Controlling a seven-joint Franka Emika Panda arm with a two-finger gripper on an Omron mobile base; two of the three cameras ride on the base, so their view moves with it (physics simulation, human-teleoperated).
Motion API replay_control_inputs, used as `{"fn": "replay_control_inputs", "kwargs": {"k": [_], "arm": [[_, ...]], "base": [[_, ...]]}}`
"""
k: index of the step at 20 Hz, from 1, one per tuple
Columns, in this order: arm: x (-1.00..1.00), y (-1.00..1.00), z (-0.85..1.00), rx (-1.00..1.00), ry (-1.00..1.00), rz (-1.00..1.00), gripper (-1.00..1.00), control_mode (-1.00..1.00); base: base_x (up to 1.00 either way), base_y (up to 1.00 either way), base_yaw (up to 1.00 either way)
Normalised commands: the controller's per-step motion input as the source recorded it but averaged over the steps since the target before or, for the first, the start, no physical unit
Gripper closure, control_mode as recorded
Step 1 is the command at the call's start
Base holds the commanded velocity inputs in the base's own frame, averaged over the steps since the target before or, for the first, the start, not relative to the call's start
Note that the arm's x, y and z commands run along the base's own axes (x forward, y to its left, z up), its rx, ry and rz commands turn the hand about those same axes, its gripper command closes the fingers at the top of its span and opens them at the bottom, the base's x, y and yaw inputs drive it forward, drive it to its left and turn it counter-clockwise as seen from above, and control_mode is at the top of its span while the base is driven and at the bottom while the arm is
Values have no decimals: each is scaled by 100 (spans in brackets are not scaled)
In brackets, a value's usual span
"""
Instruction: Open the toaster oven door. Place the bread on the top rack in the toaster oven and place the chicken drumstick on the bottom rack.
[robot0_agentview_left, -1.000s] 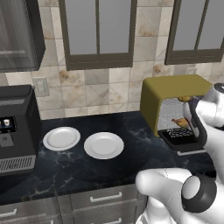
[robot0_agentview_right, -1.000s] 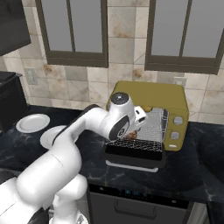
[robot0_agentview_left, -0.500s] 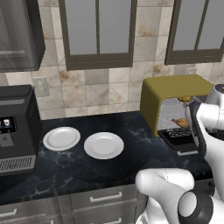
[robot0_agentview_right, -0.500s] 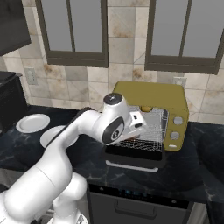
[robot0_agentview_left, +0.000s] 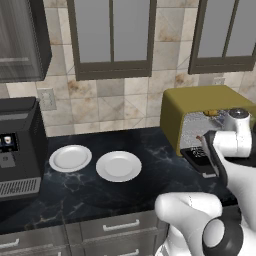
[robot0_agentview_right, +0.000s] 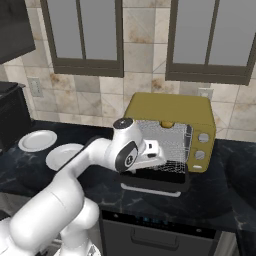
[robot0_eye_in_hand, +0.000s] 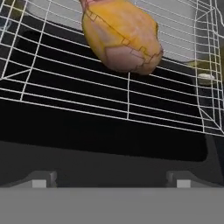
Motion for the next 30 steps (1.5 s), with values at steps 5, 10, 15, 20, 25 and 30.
{"fn": "replay_control_inputs", "kwargs": {"k": [5, 10, 15, 20, 25, 30], "arm": [[21, -4, -29, 5, 0, -11, -100, -100], [41, -9, -18, 6, 0, -10, -100, -100], [44, -11, -16, 6, 0, -11, -100, -100], [49, -13, -11, 5, 0, -9, -100, -100], [53, -4, -1, 1, -8, -5, -100, -100], [58, -1, 0, 0, -12, -3, -100, -100]], "base": [[0, 0, 0], [0, 0, 0], [0, 0, 0], [0, 0, 0], [0, 0, 0], [0, 0, 0]]}}
